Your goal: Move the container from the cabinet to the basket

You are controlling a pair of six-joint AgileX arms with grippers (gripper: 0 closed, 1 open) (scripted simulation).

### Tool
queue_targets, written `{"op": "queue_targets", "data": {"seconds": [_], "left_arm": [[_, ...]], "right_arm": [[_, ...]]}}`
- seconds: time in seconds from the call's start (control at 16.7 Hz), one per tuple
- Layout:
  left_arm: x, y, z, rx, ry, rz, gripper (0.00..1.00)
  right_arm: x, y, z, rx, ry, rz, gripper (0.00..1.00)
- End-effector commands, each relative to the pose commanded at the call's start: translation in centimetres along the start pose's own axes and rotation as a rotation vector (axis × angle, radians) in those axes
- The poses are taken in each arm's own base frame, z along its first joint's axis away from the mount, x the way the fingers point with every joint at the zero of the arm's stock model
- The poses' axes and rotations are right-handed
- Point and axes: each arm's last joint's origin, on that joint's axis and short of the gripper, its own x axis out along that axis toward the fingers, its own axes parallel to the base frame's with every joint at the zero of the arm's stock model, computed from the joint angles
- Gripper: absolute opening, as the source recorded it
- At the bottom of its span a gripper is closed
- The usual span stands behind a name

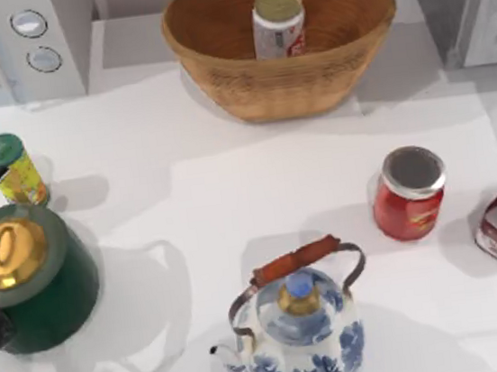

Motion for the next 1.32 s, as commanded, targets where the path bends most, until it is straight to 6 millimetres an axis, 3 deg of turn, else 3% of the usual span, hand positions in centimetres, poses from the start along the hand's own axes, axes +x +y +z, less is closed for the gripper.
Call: {"op": "queue_targets", "data": {"seconds": [0.18,0.42,0.66,0.78,1.14,1.32], "left_arm": [[0.0,0.0,0.0,0.000,0.000,0.000,1.00],[0.0,0.0,0.0,0.000,0.000,0.000,1.00],[0.0,0.0,0.0,0.000,0.000,0.000,1.00],[0.0,0.0,0.0,0.000,0.000,0.000,1.00],[0.0,0.0,0.0,0.000,0.000,0.000,1.00],[0.0,0.0,0.0,0.000,0.000,0.000,1.00]], "right_arm": [[-1.5,4.4,-0.2,-0.003,0.001,0.000,1.00],[-3.0,6.8,-0.4,-0.007,0.001,-0.001,1.00],[-3.1,6.9,-0.4,-0.007,0.001,-0.001,1.00],[-3.7,6.0,0.3,-0.010,-0.018,-0.043,1.00],[0.4,6.0,0.3,-0.009,-0.020,-0.043,1.00],[1.2,5.9,0.3,-0.009,-0.019,-0.042,1.00]]}}
